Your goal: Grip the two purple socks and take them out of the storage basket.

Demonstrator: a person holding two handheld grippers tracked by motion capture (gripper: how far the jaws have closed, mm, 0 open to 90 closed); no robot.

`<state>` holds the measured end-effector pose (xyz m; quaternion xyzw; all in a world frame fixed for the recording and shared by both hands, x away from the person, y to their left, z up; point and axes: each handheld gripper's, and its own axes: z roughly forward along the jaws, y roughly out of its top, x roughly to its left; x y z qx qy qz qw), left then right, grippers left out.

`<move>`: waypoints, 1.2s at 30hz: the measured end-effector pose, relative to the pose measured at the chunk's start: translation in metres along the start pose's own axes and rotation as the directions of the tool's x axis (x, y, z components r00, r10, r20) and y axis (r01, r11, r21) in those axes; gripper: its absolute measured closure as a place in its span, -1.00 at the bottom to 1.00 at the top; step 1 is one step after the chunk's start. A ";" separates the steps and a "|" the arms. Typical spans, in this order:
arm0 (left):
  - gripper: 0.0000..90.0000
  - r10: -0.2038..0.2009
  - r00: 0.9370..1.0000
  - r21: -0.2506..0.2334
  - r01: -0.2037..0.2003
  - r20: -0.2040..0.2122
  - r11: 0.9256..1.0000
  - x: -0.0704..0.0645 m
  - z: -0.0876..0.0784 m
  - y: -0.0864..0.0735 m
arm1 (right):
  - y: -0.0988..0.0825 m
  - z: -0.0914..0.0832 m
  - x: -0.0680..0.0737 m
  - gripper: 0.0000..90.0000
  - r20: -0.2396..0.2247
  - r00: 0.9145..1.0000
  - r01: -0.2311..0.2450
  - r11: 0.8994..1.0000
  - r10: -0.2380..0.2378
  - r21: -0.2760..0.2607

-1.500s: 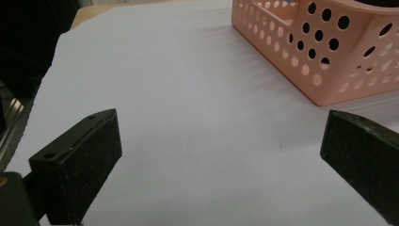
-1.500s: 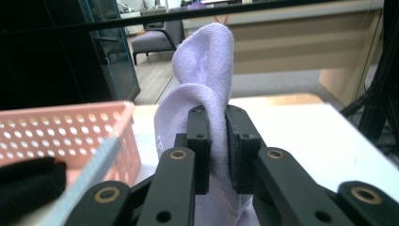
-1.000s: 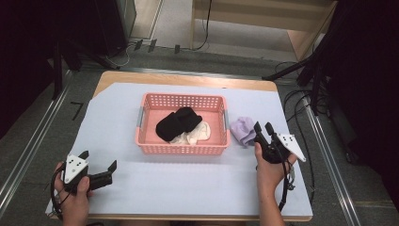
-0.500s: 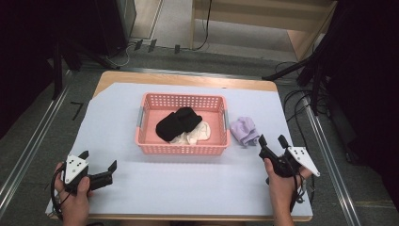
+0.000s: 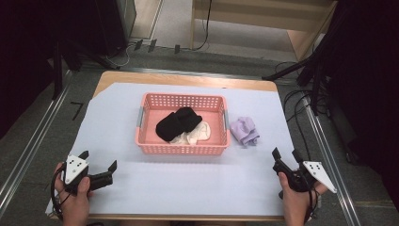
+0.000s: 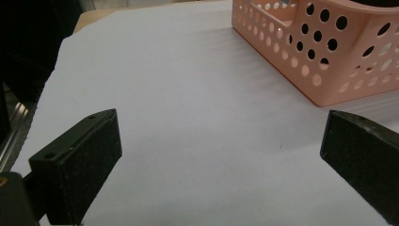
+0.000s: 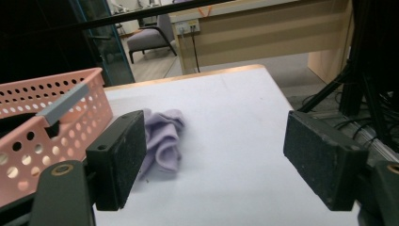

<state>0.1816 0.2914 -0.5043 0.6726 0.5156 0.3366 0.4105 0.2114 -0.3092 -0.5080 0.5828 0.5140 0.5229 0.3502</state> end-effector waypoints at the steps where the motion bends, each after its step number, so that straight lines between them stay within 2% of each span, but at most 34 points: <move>1: -1.00 0.001 1.000 0.000 -0.001 0.000 1.000 0.000 0.000 0.000 | -0.001 -0.001 -0.002 -0.51 0.004 1.000 0.002 1.000 -0.002 -0.005; 12: -1.00 0.001 1.000 0.000 -0.001 -0.001 1.000 0.000 0.000 0.000 | -0.010 -0.024 -0.023 -0.51 0.047 0.999 -0.017 1.000 0.016 0.014; 18: -1.00 0.001 1.000 -0.001 -0.001 -0.001 1.000 0.000 0.000 0.000 | -0.019 -0.037 -0.038 -0.51 0.085 0.996 0.012 0.999 -0.015 0.032; 19: -1.00 0.001 1.000 -0.001 -0.001 -0.001 1.000 0.000 0.000 0.000 | -0.019 -0.038 -0.038 -0.52 0.089 0.996 0.000 0.999 -0.003 0.035; 23: -1.00 0.001 1.000 0.002 -0.001 -0.001 1.000 0.000 0.001 0.000 | -0.021 -0.042 -0.041 -0.53 0.088 0.996 -0.016 1.000 0.017 -0.014; 25: -1.00 -0.006 1.000 -0.002 0.006 0.001 1.000 0.000 0.001 0.000 | -0.022 -0.044 -0.040 -0.53 0.094 0.996 -0.005 1.000 0.008 -0.029; 29: -1.00 -0.009 1.000 -0.003 0.009 0.002 1.000 0.000 0.001 0.000 | -0.023 -0.044 -0.040 -0.54 0.089 0.996 0.009 1.000 -0.006 -0.026; 30: -1.00 -0.009 1.000 -0.005 0.009 0.002 1.000 0.000 0.001 0.000 | -0.023 -0.044 -0.040 -0.55 0.083 0.997 0.006 1.000 -0.003 -0.025; 32: -1.00 -0.009 1.000 -0.005 0.009 0.002 1.000 0.000 0.001 0.000 | -0.022 -0.044 -0.044 -0.56 0.076 0.996 -0.038 0.999 0.040 -0.023; 36: -1.00 -0.007 1.000 -0.001 0.007 0.003 1.000 0.001 0.001 0.000 | -0.022 -0.044 -0.048 -0.54 0.076 0.995 -0.062 0.997 0.065 -0.039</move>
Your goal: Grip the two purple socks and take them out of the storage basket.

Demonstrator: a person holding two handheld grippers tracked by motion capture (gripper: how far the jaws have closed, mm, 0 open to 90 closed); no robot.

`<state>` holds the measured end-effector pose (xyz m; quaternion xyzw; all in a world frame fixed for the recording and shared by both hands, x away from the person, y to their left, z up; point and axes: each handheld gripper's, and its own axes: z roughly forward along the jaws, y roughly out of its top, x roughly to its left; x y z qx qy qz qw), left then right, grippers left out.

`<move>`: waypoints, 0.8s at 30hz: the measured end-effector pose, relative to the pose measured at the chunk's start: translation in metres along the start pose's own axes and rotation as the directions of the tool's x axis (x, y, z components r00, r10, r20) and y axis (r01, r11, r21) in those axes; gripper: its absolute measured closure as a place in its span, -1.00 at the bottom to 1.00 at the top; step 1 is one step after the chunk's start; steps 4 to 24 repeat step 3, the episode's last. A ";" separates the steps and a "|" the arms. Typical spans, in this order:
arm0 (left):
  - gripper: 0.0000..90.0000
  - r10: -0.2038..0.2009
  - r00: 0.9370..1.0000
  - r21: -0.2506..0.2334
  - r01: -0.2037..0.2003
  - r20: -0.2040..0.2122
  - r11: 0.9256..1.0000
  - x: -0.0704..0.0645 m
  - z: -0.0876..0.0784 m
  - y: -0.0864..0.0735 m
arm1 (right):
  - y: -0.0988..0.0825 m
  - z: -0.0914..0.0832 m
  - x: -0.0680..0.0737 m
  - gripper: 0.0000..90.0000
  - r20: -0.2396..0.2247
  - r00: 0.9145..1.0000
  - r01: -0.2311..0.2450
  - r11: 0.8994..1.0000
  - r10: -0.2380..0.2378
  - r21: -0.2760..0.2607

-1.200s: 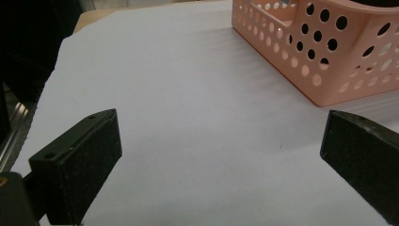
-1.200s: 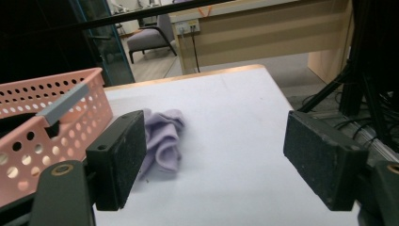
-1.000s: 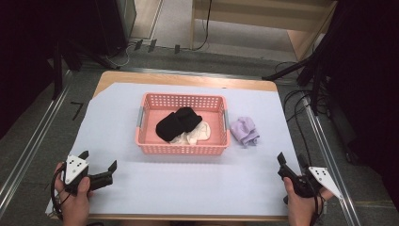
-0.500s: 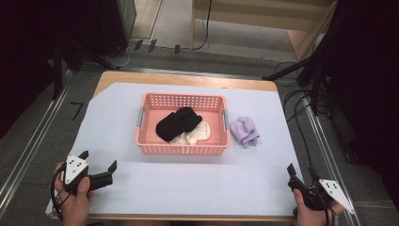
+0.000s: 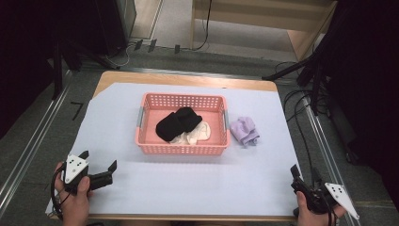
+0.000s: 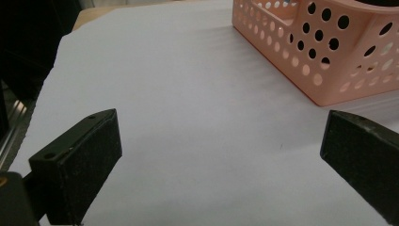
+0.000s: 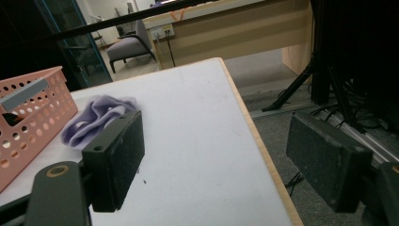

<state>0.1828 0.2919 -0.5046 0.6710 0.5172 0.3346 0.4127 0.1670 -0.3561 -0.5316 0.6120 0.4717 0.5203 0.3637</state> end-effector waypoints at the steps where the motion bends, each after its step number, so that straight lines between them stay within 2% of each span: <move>1: -1.00 -0.001 1.000 0.003 0.001 -0.001 1.000 0.000 0.000 0.000 | 0.000 0.000 0.000 -0.54 -0.001 1.000 -0.001 1.000 0.001 -0.002; 24: -1.00 0.000 1.000 0.012 0.000 -0.002 1.000 0.000 0.001 0.000 | 0.000 -0.001 0.001 -0.54 -0.003 1.000 -0.007 1.000 0.007 0.002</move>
